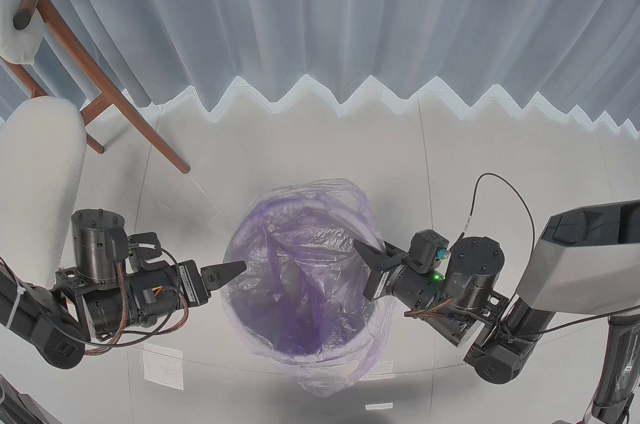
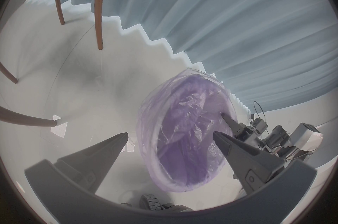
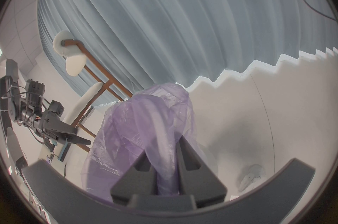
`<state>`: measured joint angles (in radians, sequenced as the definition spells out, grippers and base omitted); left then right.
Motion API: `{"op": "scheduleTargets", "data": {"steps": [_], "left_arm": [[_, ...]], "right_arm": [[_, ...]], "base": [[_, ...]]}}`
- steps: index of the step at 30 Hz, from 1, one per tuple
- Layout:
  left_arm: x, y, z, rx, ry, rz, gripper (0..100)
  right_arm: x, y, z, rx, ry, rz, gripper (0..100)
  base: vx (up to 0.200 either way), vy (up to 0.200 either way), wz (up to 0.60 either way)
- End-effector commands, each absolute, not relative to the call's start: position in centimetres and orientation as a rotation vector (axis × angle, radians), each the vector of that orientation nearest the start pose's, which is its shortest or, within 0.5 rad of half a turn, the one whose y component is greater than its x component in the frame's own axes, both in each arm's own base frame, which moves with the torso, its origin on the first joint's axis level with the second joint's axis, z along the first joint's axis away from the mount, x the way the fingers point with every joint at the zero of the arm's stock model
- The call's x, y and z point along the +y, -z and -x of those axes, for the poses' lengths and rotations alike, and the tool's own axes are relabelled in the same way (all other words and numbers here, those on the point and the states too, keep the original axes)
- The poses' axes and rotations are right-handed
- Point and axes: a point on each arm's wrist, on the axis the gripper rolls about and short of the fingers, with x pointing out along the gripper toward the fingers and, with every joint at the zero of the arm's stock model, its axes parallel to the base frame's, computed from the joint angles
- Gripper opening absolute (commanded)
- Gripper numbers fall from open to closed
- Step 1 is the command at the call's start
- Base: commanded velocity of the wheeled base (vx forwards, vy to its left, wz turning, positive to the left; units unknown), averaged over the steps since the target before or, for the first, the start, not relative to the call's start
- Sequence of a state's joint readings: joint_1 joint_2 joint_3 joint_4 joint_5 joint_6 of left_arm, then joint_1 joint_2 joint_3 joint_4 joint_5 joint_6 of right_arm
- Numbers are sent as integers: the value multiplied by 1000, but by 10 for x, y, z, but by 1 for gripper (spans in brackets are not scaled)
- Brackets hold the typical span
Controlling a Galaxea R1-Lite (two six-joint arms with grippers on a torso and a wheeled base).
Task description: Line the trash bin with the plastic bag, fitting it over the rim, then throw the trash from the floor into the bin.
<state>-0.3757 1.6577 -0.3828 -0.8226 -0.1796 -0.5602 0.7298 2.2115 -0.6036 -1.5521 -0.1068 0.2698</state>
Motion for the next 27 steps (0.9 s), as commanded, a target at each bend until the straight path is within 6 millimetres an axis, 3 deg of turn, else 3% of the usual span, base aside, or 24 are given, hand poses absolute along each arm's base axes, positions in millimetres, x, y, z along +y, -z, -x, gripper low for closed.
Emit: {"op": "scheduleTargets", "data": {"steps": [1, 9, 10, 18, 21, 22, 27], "left_arm": [[-95, -91, -233, 658, 373, 481, 100], [-101, -70, -240, 711, 352, 462, 100], [-102, -68, -241, 713, 347, 459, 0], [-106, -44, -250, 677, 306, 409, 0], [-107, -44, -252, 635, 314, 413, 0], [-107, -46, -253, 619, 319, 418, 0], [-105, -47, -254, 602, 314, 424, 0]], "right_arm": [[235, -63, -256, 120, -634, -247, 0], [236, -69, -249, 115, -653, -253, 0], [237, -70, -248, 114, -657, -254, 0], [240, -73, -243, 108, -672, -264, 0], [240, -73, -243, 107, -673, -262, 0], [240, -73, -243, 108, -672, -260, 100], [239, -74, -244, 117, -667, -296, 100]], "base": [[0, 0, 0], [0, 0, 0], [0, 0, 0], [0, 0, 0], [0, 0, 0], [0, 0, 0], [0, 0, 0]]}}
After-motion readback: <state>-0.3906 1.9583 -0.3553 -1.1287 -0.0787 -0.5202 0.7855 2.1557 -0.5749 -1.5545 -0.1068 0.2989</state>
